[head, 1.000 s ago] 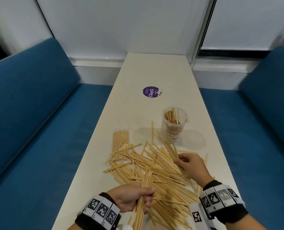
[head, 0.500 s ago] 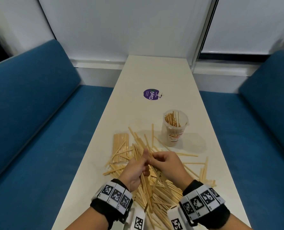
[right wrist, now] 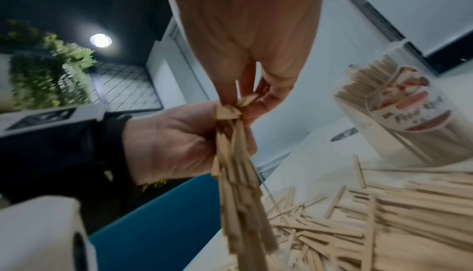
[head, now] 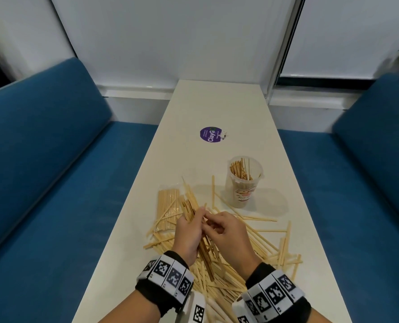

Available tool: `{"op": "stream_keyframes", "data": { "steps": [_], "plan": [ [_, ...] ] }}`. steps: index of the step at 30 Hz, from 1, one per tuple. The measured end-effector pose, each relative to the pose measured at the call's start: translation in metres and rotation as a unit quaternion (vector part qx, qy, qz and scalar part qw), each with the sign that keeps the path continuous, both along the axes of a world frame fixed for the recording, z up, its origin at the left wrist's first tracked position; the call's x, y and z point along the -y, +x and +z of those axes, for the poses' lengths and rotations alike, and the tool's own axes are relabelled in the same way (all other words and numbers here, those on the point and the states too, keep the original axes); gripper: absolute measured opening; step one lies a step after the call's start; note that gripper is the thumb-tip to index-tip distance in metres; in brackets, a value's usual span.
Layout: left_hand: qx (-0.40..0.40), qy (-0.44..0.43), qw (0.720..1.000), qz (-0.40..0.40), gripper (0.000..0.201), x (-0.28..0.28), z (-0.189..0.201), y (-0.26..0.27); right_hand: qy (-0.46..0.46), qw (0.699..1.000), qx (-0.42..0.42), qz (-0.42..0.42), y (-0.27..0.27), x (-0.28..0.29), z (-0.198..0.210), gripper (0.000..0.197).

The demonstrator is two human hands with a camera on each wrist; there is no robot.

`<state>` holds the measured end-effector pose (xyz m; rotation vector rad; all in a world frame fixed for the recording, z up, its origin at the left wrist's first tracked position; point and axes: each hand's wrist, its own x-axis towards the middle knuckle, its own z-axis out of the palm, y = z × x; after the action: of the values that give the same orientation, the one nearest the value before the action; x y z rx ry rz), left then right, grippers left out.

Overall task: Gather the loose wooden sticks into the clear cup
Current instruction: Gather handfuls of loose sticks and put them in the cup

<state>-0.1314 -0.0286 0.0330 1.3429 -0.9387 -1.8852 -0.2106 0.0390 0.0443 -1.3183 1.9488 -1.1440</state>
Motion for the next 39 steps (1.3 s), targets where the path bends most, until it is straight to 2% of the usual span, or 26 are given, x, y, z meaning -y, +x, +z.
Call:
{"op": "stream_keyframes", "data": {
  "steps": [2,3,4,5,7,9,11,13,16,20,24,27,30,32,35,39],
  "plan": [
    [-0.001,0.009,1.000,0.001,0.050,0.002,0.003,0.001,-0.030,0.990,0.140,-0.010,-0.004,-0.001,0.004,0.027],
    [-0.005,0.012,1.000,-0.001,0.041,0.004,0.003,0.003,-0.039,0.975,0.216,-0.021,-0.008,-0.002,0.005,0.024],
    [-0.015,0.013,1.000,-0.002,0.029,0.006,0.002,0.005,-0.037,0.963,0.263,-0.036,-0.013,-0.002,0.003,0.021],
    [-0.026,0.017,1.000,-0.001,0.019,0.007,0.003,0.007,-0.021,0.961,0.272,-0.040,-0.019,-0.003,0.000,0.021],
    [-0.047,0.026,0.999,-0.001,0.019,0.007,0.006,0.010,0.056,0.977,0.203,0.014,-0.033,-0.008,-0.009,0.035],
    [-0.059,0.033,0.998,-0.003,0.022,0.005,0.008,0.010,0.141,0.972,0.127,0.137,-0.038,-0.014,-0.017,0.042],
    [-0.080,0.039,0.996,0.000,0.025,0.005,0.010,0.010,0.168,0.954,0.118,0.218,-0.037,-0.018,-0.018,0.035],
    [-0.095,0.051,0.994,0.001,0.027,0.005,0.011,0.011,0.171,0.949,0.123,0.236,-0.031,-0.021,-0.014,0.018],
    [-0.112,0.061,0.992,0.009,0.031,0.008,0.012,0.015,0.160,0.960,0.114,0.200,-0.032,-0.020,-0.021,0.034],
    [-0.107,0.076,0.991,-0.001,0.032,0.014,0.006,0.024,0.163,0.974,0.116,0.103,-0.044,-0.024,-0.024,0.019],
    [-0.109,0.079,0.990,-0.046,0.030,0.013,0.003,0.028,0.102,0.986,0.133,0.016,-0.052,-0.019,-0.006,0.025],
    [-0.099,0.059,0.988,-0.099,0.029,0.004,0.005,0.024,0.054,0.990,0.128,0.022,-0.051,-0.006,0.017,0.028],
    [-0.085,0.041,0.981,-0.172,0.032,-0.007,0.009,0.020,0.031,0.984,0.165,0.055,-0.048,0.007,0.033,0.024],
    [-0.109,0.040,0.972,-0.206,0.033,-0.013,0.013,0.017,0.024,0.989,0.135,0.052,-0.044,0.014,0.034,0.020],
    [-0.167,0.068,0.964,-0.196,0.035,-0.016,0.014,0.014,0.025,0.995,0.093,0.025,-0.040,0.019,0.028,0.019],
    [-0.182,0.096,0.965,-0.162,0.028,-0.014,0.009,0.014,0.021,0.997,0.079,0.010,-0.038,0.018,0.018,0.017]
  ]
}}
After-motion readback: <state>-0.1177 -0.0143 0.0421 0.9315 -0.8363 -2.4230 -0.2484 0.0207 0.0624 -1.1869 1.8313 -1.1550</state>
